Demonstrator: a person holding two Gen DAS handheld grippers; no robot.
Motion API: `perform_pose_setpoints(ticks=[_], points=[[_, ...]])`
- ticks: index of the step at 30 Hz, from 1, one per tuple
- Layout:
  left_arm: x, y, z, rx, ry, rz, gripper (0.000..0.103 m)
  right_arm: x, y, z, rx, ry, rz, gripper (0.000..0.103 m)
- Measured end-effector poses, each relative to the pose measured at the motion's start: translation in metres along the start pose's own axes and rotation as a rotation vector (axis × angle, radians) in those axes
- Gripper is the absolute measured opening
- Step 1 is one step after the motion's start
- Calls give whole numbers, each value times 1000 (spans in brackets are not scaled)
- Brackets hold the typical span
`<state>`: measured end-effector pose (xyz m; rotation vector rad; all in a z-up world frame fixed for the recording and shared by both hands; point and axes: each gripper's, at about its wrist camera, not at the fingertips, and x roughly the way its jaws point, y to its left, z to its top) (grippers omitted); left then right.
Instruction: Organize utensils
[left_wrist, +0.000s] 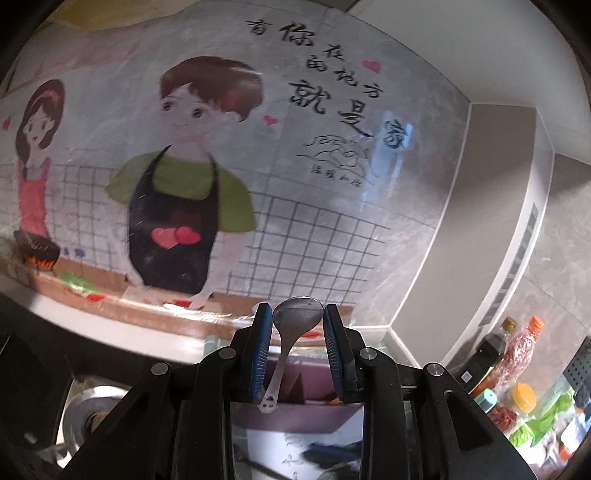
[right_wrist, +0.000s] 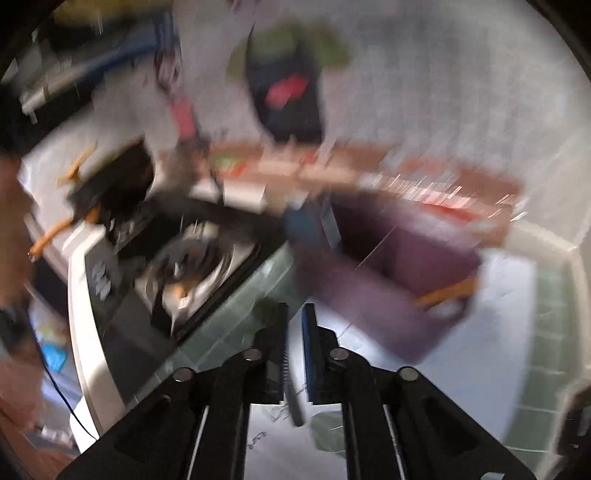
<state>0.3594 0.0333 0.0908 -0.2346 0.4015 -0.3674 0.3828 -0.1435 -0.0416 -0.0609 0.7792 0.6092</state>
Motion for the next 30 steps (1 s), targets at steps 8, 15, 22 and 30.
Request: perform_pose_setpoints(ticks=[8, 15, 22, 30], points=[[-15, 24, -16, -33, 22, 62, 29, 99, 27, -23, -74, 166, 51, 11], [-15, 31, -25, -56, 46, 71, 30, 113, 40, -17, -141, 132, -28, 5], [-12, 25, -24, -63, 46, 42, 30, 55, 26, -11, -50, 25, -1, 3], [-12, 20, -21, -56, 48, 24, 30, 46, 28, -16, -118, 83, 13, 23]])
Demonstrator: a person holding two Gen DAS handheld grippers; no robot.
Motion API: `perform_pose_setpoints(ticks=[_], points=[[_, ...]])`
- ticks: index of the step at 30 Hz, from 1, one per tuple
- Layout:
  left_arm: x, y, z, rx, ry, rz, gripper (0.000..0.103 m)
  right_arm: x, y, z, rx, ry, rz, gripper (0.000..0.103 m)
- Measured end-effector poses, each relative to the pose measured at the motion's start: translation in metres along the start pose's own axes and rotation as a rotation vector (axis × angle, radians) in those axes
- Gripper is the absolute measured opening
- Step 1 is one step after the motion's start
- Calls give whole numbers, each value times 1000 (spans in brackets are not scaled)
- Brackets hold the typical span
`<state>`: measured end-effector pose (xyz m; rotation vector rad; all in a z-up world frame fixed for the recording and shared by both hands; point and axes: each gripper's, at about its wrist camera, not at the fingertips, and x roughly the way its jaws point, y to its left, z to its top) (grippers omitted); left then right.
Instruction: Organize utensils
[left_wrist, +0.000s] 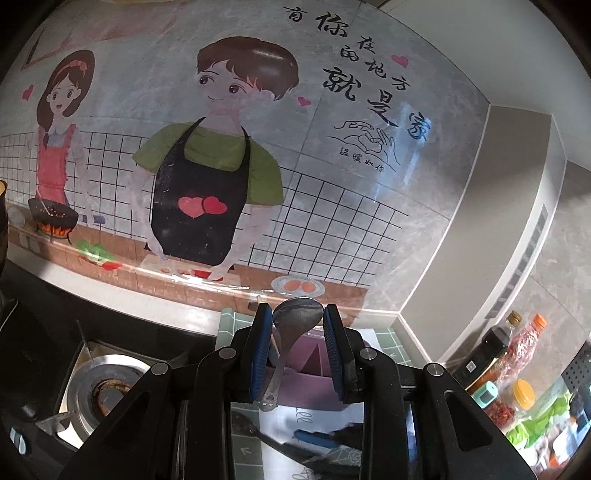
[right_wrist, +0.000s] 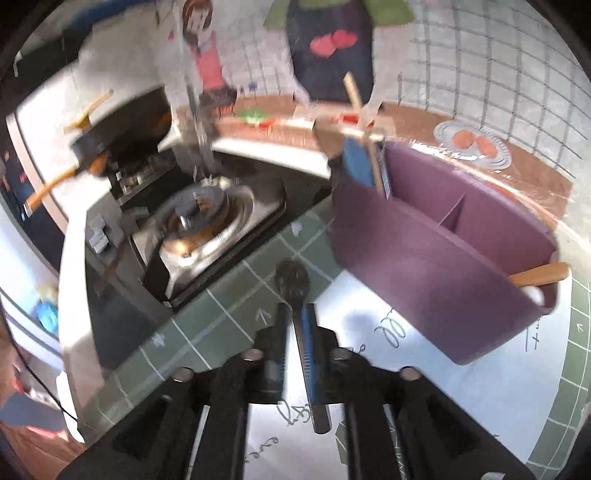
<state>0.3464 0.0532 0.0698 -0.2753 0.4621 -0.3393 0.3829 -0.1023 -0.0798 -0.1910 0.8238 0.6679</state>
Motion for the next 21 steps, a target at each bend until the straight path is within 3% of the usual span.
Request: perform_pose_setpoints(ticks=[8, 9, 10, 11, 17, 21], points=[[-5, 5, 1, -5, -9, 22, 30, 72, 5, -1, -36, 105, -36, 26], [-5, 6, 0, -8, -10, 25, 30, 73, 5, 0, -48, 83, -47, 26], [-5, 7, 0, -10, -10, 27, 30, 73, 6, 1, -53, 91, -50, 21], [-5, 8, 0, -15, -10, 28, 30, 72, 5, 2, -52, 100, -51, 11], [-2, 7, -1, -21, -6, 12, 30, 27, 0, -1, -2, 14, -45, 11], [0, 1, 2, -20, -10, -16, 30, -34, -4, 2, 44, -111, -30, 11]])
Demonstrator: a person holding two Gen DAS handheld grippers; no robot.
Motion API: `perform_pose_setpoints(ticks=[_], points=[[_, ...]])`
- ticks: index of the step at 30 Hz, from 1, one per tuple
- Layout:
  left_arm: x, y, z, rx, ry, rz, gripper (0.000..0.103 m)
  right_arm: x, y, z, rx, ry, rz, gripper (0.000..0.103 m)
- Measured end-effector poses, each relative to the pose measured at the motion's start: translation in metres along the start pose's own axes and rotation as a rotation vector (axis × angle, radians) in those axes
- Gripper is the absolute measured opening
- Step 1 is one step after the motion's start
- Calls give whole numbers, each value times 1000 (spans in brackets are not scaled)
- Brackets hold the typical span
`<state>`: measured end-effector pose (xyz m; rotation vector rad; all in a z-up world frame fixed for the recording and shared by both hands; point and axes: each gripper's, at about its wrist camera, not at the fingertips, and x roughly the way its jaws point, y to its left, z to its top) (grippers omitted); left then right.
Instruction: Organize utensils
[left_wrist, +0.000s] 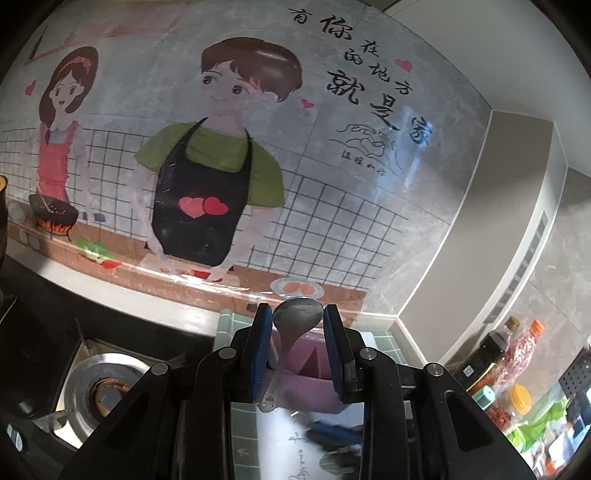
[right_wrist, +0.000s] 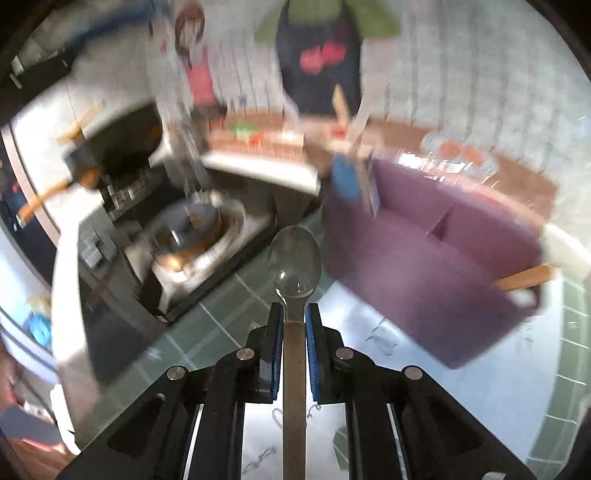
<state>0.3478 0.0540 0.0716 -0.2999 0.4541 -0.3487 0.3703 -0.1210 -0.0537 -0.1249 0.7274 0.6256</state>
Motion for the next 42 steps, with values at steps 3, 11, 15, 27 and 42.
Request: perform_pose_setpoints(ticks=[3, 11, 15, 27, 42], points=[[7, -9, 8, -5, -2, -43, 30, -55, -6, 21, 17, -129, -8, 11], [38, -38, 35, 6, -47, -108, 30, -126, -39, 93, 45, -421, -139, 11], [65, -40, 39, -11, -51, -118, 30, -115, -62, 106, 82, -472, -146, 11], [142, -1, 0, -89, 57, -38, 36, -63, -98, 87, 80, -531, -130, 26], [-3, -14, -40, 85, 29, 259, 99, -139, -33, 20, 226, -386, -259, 91]])
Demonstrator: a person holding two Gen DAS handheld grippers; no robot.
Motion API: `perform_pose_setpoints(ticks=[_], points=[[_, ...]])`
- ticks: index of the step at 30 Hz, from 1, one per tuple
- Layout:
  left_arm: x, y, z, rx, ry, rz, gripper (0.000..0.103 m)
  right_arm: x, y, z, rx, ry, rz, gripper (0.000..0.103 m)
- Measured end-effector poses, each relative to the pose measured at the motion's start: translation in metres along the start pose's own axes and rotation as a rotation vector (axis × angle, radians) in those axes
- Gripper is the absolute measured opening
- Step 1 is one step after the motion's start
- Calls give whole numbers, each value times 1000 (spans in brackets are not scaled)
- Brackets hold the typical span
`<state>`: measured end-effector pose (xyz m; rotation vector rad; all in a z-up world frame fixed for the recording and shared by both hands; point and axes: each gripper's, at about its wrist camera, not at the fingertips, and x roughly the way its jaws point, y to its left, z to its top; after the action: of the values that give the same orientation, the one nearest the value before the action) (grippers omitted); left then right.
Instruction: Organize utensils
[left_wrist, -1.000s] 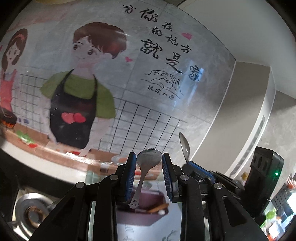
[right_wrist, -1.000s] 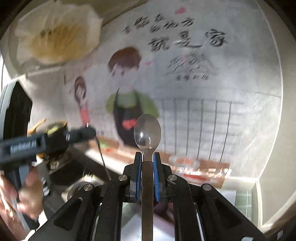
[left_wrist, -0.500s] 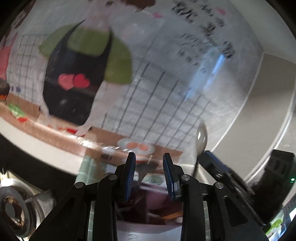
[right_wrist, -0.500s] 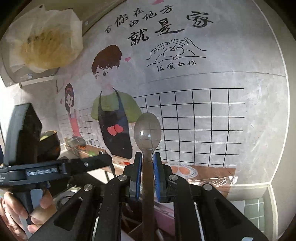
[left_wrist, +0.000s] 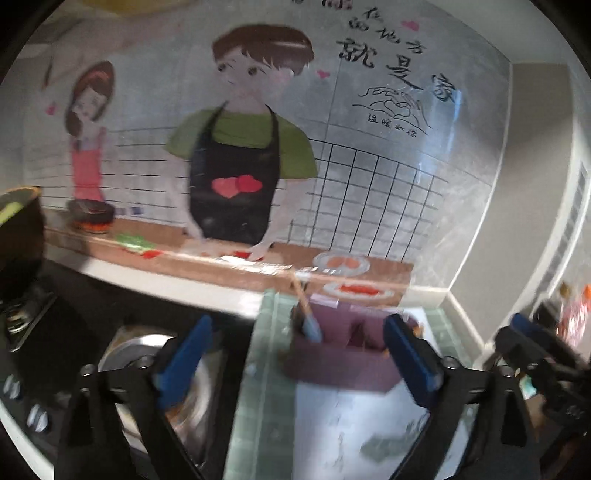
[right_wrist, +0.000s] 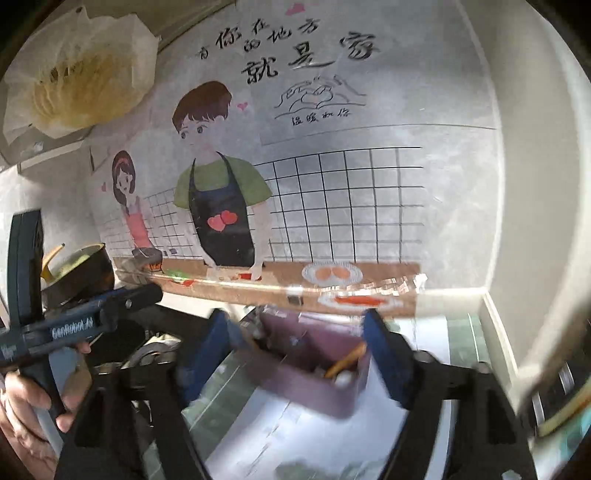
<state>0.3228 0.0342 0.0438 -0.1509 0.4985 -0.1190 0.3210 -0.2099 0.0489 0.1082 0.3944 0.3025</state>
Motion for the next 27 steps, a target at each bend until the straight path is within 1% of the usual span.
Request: perform_pose_setpoints(ticks=[1, 3, 6, 8, 10, 14, 19, 27], points=[[-14, 1, -10, 6, -8, 10, 102, -12, 7, -5, 4, 7, -18, 93], [-34, 0, -25, 30, -20, 28, 103, -34, 21, -16, -5, 19, -58, 97], [-53, -5, -40, 74, -23, 61, 103, -56, 43, -32, -54, 74, -141, 101], [-61, -8, -50, 92, -19, 65, 103, -66, 51, -41, -52, 99, -183, 102], [-66, -11, -57, 104, -13, 58, 103, -74, 53, -50, -30, 114, -208, 102], [-72, -20, -68, 134, 11, 42, 103, -88, 52, -67, 17, 114, -251, 102], [-82, -28, -73, 160, 1, 38, 103, -96, 48, -78, 17, 123, -318, 102], [-94, -33, -76, 162, -8, 27, 103, -100, 41, -82, 40, 131, -316, 102]])
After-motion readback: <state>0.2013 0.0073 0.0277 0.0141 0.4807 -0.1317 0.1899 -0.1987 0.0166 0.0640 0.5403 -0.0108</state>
